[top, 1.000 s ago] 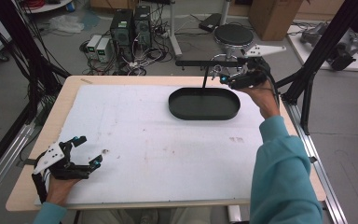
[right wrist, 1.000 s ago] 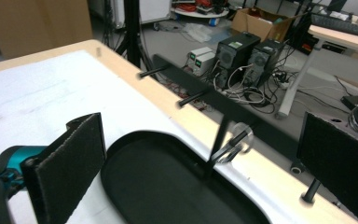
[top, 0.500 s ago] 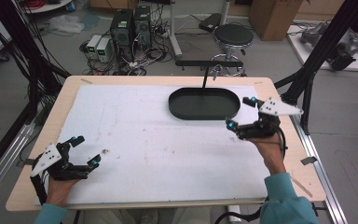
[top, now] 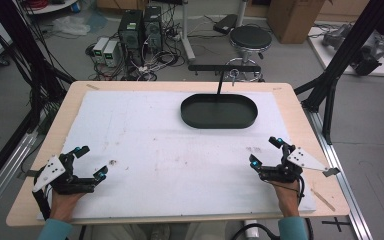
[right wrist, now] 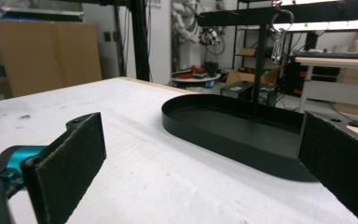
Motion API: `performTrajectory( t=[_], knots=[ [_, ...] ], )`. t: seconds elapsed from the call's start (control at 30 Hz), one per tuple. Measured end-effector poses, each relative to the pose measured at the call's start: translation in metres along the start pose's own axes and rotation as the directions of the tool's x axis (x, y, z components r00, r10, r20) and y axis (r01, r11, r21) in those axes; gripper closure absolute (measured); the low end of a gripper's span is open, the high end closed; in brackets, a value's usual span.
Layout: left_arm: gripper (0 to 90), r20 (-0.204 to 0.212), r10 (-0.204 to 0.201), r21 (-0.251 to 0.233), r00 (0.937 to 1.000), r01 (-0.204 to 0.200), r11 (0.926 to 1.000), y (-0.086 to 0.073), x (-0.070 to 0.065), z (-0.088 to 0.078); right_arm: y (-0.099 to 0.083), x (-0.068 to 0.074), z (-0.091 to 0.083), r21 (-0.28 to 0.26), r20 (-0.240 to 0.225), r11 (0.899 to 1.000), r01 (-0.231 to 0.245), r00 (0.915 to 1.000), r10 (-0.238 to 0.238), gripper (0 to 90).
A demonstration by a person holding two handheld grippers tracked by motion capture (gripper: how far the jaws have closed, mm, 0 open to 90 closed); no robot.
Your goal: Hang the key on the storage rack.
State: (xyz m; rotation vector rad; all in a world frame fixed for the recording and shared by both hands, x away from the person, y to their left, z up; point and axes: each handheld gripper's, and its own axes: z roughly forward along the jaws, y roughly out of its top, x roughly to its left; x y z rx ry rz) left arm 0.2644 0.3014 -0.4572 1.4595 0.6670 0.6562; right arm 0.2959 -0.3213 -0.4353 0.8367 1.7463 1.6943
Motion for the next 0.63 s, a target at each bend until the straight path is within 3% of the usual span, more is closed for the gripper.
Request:
performTrajectory(
  t=[0.23,0.47,0.63],
  knots=[
    [1.7,-0.001,0.005,-0.005,1.0000,-0.005,1.0000,0.000,-0.001,0.000,-0.018,-0.004,0.001,0.021,0.025,1.000,-0.004,0.9997,0.004,0.6],
    [1.7,-0.001,0.010,0.002,0.9999,-0.010,0.9999,0.000,-0.001,0.000,-0.020,-0.003,0.001,0.019,0.032,1.000,-0.005,0.9995,0.005,0.6],
    [1.7,-0.003,0.014,-0.007,0.9999,-0.014,0.9999,0.000,-0.001,-0.001,-0.021,0.001,0.000,0.006,0.055,1.000,0.026,0.9981,-0.026,0.7]
  ],
)
